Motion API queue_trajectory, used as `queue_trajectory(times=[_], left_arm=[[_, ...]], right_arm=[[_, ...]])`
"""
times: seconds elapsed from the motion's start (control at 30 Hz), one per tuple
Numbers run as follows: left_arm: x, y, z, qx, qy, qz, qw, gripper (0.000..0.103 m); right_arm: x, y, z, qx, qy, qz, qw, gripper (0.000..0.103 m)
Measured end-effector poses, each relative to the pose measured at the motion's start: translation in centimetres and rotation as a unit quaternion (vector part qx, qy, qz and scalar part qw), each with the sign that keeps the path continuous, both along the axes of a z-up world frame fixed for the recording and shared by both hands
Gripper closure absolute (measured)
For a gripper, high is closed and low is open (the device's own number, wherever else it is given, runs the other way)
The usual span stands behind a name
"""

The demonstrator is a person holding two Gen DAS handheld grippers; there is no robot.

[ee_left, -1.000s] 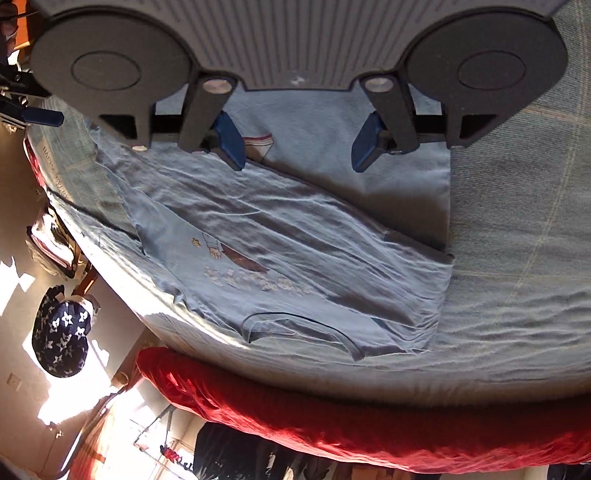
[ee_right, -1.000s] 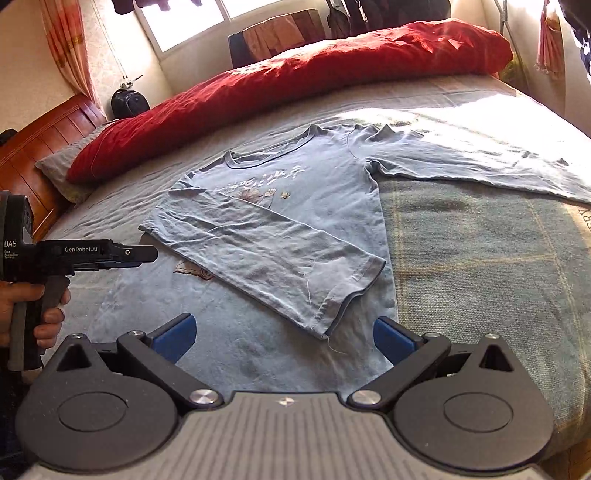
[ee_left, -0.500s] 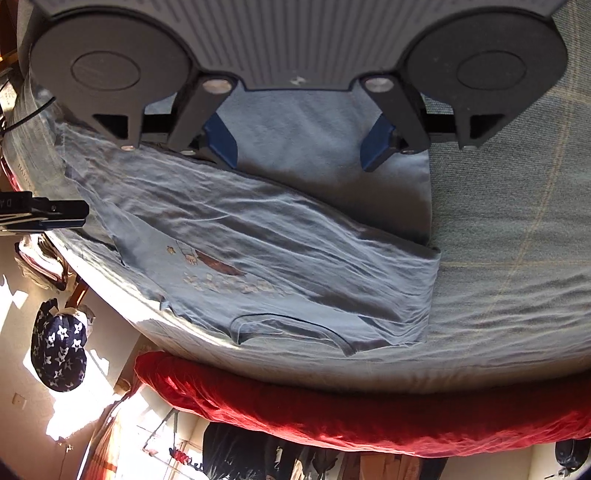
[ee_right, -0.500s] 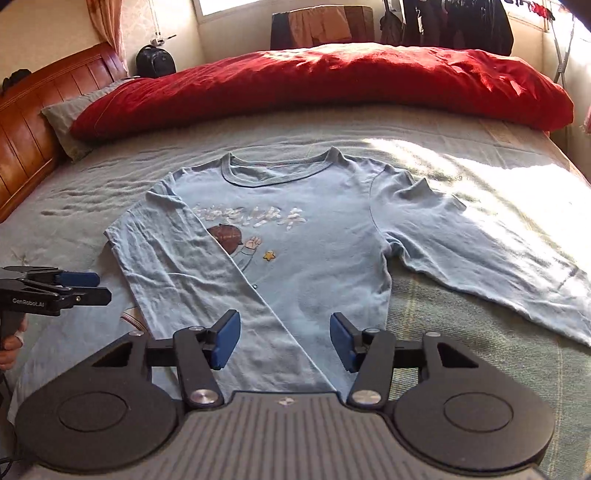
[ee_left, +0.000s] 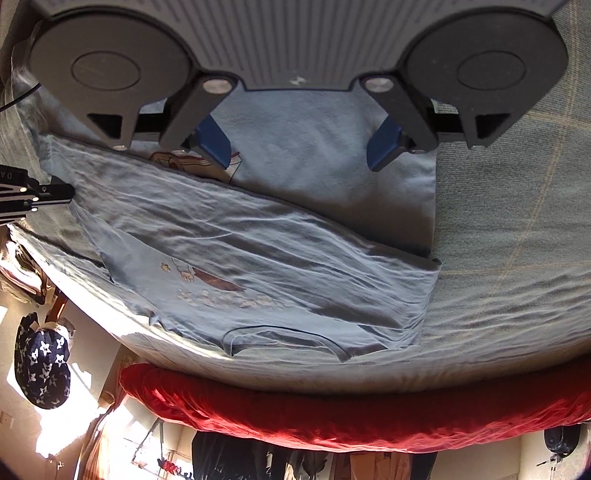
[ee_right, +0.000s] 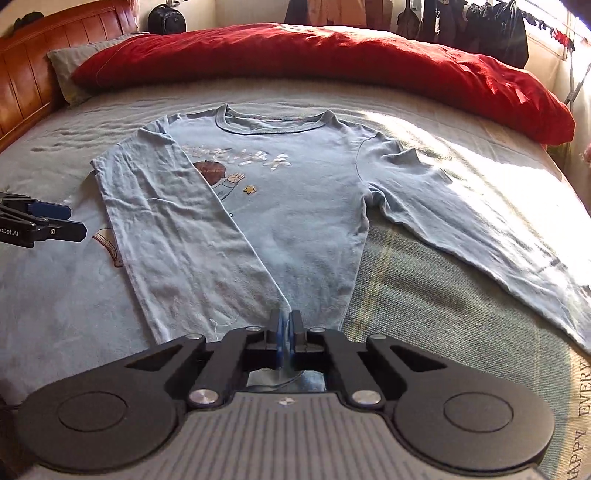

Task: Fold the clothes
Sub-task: 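Lift the open left gripper back from the folded sleeve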

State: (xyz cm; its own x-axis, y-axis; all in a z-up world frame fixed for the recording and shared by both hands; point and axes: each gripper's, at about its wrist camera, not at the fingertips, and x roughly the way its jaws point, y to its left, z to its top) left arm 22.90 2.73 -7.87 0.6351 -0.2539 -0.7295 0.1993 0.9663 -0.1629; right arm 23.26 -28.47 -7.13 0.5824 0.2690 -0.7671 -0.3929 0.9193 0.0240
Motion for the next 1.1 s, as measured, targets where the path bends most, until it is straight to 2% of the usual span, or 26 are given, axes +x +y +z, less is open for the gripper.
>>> queue_trajectory(times=[0.17,0.47,0.57,0.63,0.77,0.87,0.93,1.03,1.1], left_arm=[[-0.4,0.0,0.2,-0.018,0.007,0.013,0.9997,0.022],[-0.7,0.2,0.4,-0.018,0.012,0.013,0.9997,0.022],[-0.8,0.5,0.5,-0.023,0.01,0.017,0.9995,0.022],[-0.8,0.9,0.8,-0.016,0.001,0.022,0.9996,0.022],[-0.4,1.9,1.6,0.032,-0.039,0.025,0.9984,0.022],[0.5,2.3,1.7,0.11,-0.074,0.018,0.991,0.022],[1.5,2.6,1.2,0.148,-0.084,0.012,0.9854,0.022],[2.8,3.1,0.4,0.171,-0.111,0.008,0.979,0.022],[4.0,3.3,-0.1,0.168,-0.106,-0.002,0.98,0.022]], right_arm=[[-0.4,-0.3,0.5,-0.002,0.001,0.002,1.0,0.101],[-0.9,-1.4,1.0,0.004,0.011,-0.013,1.0,0.1],[-1.1,-0.8,2.0,0.001,-0.004,-0.007,1.0,0.097],[-1.3,-0.3,2.9,0.007,-0.016,-0.005,1.0,0.09],[-1.4,1.2,4.4,0.036,-0.03,0.011,0.999,0.087],[-1.1,3.0,4.7,0.045,-0.033,0.028,0.998,0.081],[-0.8,4.5,4.7,0.052,-0.033,0.04,0.997,0.077],[-0.3,6.7,4.8,0.063,-0.033,0.059,0.996,0.076],[0.0,8.1,4.8,0.071,-0.033,0.071,0.994,0.073]])
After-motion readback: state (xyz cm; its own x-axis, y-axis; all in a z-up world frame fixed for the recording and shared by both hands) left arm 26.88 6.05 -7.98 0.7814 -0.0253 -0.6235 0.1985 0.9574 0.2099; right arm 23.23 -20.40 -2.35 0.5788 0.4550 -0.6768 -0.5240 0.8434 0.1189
